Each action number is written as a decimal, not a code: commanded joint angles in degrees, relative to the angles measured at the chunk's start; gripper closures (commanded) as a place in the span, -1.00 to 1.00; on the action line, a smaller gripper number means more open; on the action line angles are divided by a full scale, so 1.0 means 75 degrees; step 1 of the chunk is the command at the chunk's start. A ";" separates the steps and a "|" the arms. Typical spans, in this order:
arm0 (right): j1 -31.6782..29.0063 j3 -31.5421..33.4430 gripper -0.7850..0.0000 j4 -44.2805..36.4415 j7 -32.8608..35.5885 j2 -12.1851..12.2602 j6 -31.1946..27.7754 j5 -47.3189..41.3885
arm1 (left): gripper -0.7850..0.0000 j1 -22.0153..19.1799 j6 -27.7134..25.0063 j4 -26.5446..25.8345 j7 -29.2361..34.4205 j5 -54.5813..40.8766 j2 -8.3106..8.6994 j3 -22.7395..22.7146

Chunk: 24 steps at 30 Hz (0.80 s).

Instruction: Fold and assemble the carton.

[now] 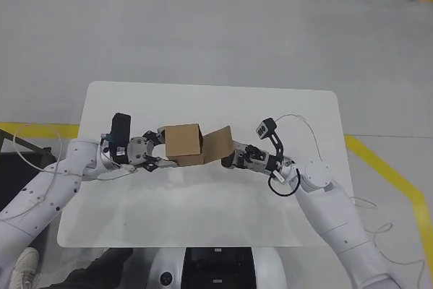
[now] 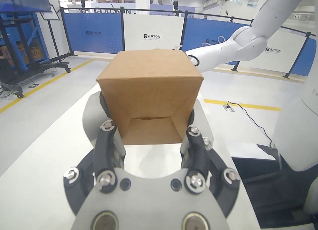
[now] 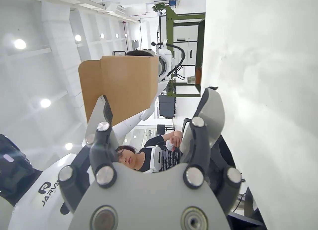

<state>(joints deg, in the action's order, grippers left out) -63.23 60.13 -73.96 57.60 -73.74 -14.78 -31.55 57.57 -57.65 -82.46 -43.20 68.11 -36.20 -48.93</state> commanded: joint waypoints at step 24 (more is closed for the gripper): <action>-0.0125 -0.0003 -0.51 -0.0901 -0.0675 0.0104 0.0301 0.1384 | 0.12 0.0318 0.0430 -0.0205 0.0553 0.0855 -0.0258 -0.0379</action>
<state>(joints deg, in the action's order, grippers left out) -64.03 60.01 -80.33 52.49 -73.03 -12.61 -21.34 59.87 -54.44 -84.03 -39.20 74.48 -38.08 -51.65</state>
